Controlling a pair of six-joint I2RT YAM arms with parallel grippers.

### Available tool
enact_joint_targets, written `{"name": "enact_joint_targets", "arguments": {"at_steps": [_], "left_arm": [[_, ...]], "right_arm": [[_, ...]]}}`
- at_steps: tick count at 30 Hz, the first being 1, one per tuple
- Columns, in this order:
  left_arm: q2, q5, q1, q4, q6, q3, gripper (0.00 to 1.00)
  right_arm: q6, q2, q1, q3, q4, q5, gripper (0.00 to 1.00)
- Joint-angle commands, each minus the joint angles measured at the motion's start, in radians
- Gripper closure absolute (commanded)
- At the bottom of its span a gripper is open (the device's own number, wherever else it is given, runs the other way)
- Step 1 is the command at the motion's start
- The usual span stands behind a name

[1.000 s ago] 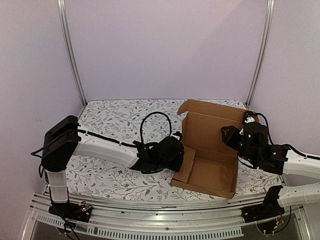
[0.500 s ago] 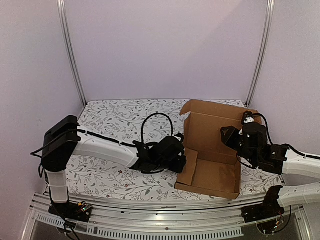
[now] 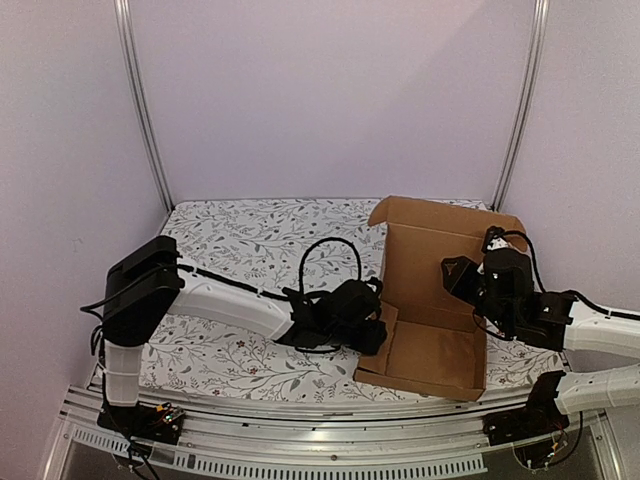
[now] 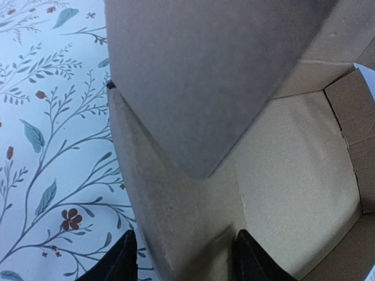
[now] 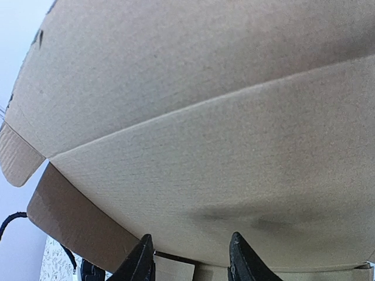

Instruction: Fold the paper box

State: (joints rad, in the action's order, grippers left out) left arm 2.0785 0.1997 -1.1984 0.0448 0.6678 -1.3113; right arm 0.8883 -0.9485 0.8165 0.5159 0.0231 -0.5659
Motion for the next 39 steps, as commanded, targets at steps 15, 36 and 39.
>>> {"name": "enact_joint_targets", "arguments": {"at_steps": [15, 36, 39], "left_arm": [[-0.015, 0.089, -0.029, 0.200, -0.050, 0.048, 1.00], [-0.127, 0.385, 0.074, 0.389, -0.049, 0.072, 1.00], [-0.132, 0.420, 0.084, 0.397, 0.010, 0.100, 1.00]], "right_arm": [[-0.022, -0.020, 0.004, 0.017, -0.009, 0.018, 0.58], [-0.361, -0.080, 0.028, 0.206, -0.143, 0.381, 0.44], [-0.396, -0.099, 0.057, 0.217, -0.187, 0.388, 0.45]]}}
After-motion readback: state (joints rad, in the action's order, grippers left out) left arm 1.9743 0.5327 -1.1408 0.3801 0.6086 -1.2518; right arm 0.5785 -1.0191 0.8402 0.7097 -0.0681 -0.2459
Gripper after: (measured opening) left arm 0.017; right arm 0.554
